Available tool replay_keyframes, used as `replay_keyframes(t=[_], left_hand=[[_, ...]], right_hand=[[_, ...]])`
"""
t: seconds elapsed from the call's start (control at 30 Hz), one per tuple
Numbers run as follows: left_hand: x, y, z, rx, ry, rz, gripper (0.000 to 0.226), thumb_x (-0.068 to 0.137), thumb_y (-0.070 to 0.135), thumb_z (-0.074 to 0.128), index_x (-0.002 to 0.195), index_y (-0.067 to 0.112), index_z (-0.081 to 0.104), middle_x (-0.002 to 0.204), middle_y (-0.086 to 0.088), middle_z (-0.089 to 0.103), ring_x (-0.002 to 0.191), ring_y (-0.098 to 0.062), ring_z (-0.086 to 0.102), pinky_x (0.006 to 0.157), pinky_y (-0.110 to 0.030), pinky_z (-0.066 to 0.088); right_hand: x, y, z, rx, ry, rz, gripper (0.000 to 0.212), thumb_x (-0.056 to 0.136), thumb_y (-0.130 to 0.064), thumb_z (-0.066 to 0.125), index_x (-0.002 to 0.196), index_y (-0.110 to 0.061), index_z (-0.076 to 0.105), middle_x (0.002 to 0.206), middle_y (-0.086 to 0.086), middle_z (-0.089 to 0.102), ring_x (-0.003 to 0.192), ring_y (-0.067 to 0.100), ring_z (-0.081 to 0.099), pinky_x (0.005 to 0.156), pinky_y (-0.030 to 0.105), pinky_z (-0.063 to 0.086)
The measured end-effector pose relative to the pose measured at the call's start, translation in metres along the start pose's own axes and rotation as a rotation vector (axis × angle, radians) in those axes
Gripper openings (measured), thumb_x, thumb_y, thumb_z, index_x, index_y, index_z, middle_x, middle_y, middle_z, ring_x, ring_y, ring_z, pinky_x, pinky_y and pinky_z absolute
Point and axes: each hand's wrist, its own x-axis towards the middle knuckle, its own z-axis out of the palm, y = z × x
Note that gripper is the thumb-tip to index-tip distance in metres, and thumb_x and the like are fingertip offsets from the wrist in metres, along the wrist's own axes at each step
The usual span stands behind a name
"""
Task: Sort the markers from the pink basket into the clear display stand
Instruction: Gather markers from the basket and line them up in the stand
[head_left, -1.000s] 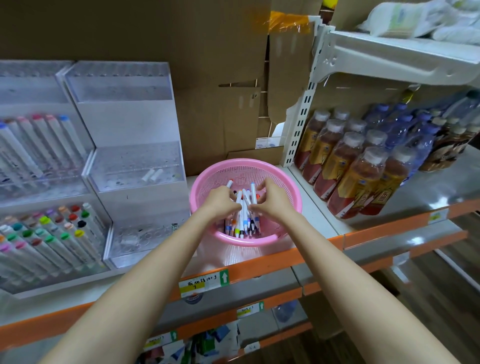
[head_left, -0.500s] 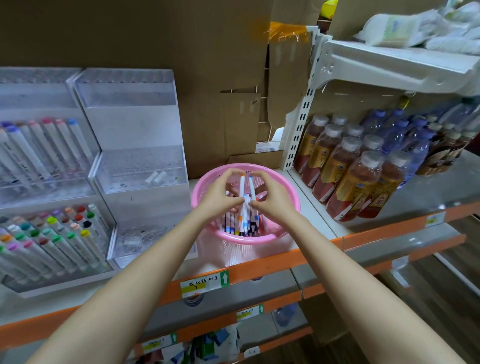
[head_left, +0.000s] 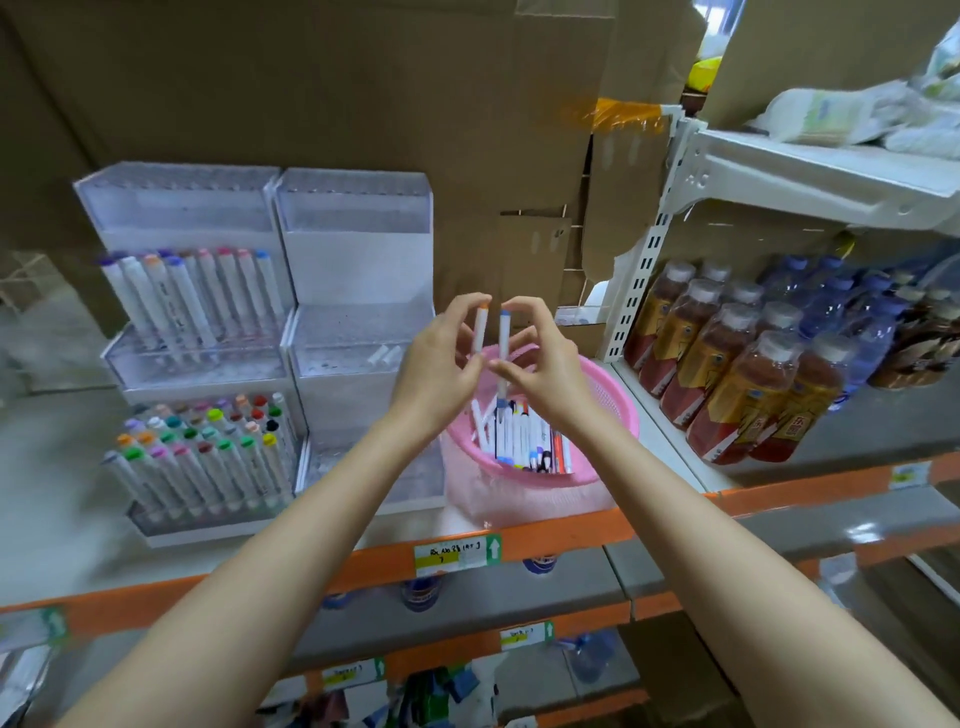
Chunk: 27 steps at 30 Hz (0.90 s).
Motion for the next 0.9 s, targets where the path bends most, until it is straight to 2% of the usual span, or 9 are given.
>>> replay_keyframes(t=[0.1, 0.2, 0.3, 0.4, 0.57, 0.67, 0.8, 0.9], left_hand=[[-0.006, -0.001, -0.031, 0.032, 0.059, 0.022, 0.056, 0.082, 0.004, 0.064, 0.128, 0.031, 0.048, 0.082, 0.010, 0.054, 0.070, -0.007, 0.062, 0.065, -0.022, 0.053], [-0.013, -0.005, -0.063, 0.037, 0.084, 0.010, 0.055, 0.082, 0.005, 0.065, 0.127, 0.033, 0.048, 0.082, 0.015, 0.055, 0.070, -0.005, 0.063, 0.067, -0.021, 0.053], [-0.022, -0.014, -0.093, 0.062, 0.116, -0.001, 0.056, 0.083, 0.004, 0.065, 0.128, 0.033, 0.047, 0.084, 0.006, 0.060, 0.074, -0.009, 0.064, 0.070, -0.025, 0.054], [-0.028, -0.025, -0.128, 0.111, 0.148, -0.009, 0.056, 0.085, 0.004, 0.064, 0.131, 0.030, 0.045, 0.086, 0.005, 0.057, 0.075, -0.007, 0.061, 0.069, -0.018, 0.048], [-0.031, -0.047, -0.186, 0.150, 0.259, -0.054, 0.052, 0.086, 0.006, 0.064, 0.131, 0.024, 0.047, 0.084, 0.004, 0.054, 0.076, -0.010, 0.059, 0.067, -0.008, 0.043], [-0.026, -0.062, -0.214, 0.175, 0.304, -0.048, 0.050, 0.084, 0.006, 0.064, 0.129, 0.022, 0.049, 0.086, 0.006, 0.055, 0.074, -0.011, 0.059, 0.066, -0.012, 0.042], [-0.015, -0.078, -0.237, 0.136, 0.310, -0.024, 0.049, 0.085, 0.007, 0.066, 0.128, 0.024, 0.050, 0.085, 0.001, 0.057, 0.074, -0.011, 0.060, 0.063, -0.003, 0.043], [-0.006, -0.086, -0.247, 0.081, 0.306, 0.004, 0.050, 0.085, 0.009, 0.067, 0.128, 0.025, 0.049, 0.087, -0.002, 0.060, 0.076, -0.008, 0.061, 0.065, -0.004, 0.046]], right_hand=[[0.006, -0.020, 0.018, 0.025, -0.006, -0.038, 0.055, 0.079, -0.003, 0.074, 0.119, -0.029, 0.045, 0.078, 0.014, 0.063, 0.070, 0.024, 0.064, 0.065, 0.043, 0.057], [0.013, -0.044, 0.041, 0.019, -0.046, -0.099, 0.053, 0.080, -0.003, 0.073, 0.121, -0.023, 0.046, 0.073, 0.012, 0.058, 0.063, 0.022, 0.059, 0.065, 0.041, 0.056], [0.021, -0.068, 0.067, 0.022, -0.076, -0.144, 0.054, 0.080, -0.002, 0.072, 0.121, -0.025, 0.045, 0.078, 0.011, 0.058, 0.064, 0.019, 0.061, 0.063, 0.043, 0.057], [0.029, -0.090, 0.094, 0.017, -0.088, -0.207, 0.054, 0.081, -0.004, 0.072, 0.123, -0.024, 0.045, 0.082, 0.015, 0.060, 0.068, 0.023, 0.064, 0.062, 0.046, 0.056], [0.044, -0.125, 0.134, 0.006, -0.043, -0.248, 0.053, 0.082, -0.002, 0.072, 0.123, -0.020, 0.045, 0.075, -0.001, 0.049, 0.064, 0.019, 0.057, 0.060, 0.044, 0.055], [0.054, -0.141, 0.153, 0.026, -0.027, -0.262, 0.052, 0.081, 0.000, 0.070, 0.123, -0.017, 0.044, 0.074, -0.002, 0.045, 0.063, 0.022, 0.053, 0.059, 0.045, 0.053], [0.067, -0.156, 0.172, 0.033, -0.013, -0.277, 0.050, 0.083, -0.002, 0.069, 0.122, -0.020, 0.043, 0.071, -0.002, 0.043, 0.058, 0.018, 0.050, 0.057, 0.047, 0.053], [0.075, -0.165, 0.182, 0.029, 0.014, -0.277, 0.047, 0.084, -0.002, 0.069, 0.121, -0.017, 0.044, 0.068, -0.004, 0.043, 0.054, 0.016, 0.049, 0.054, 0.039, 0.051]])
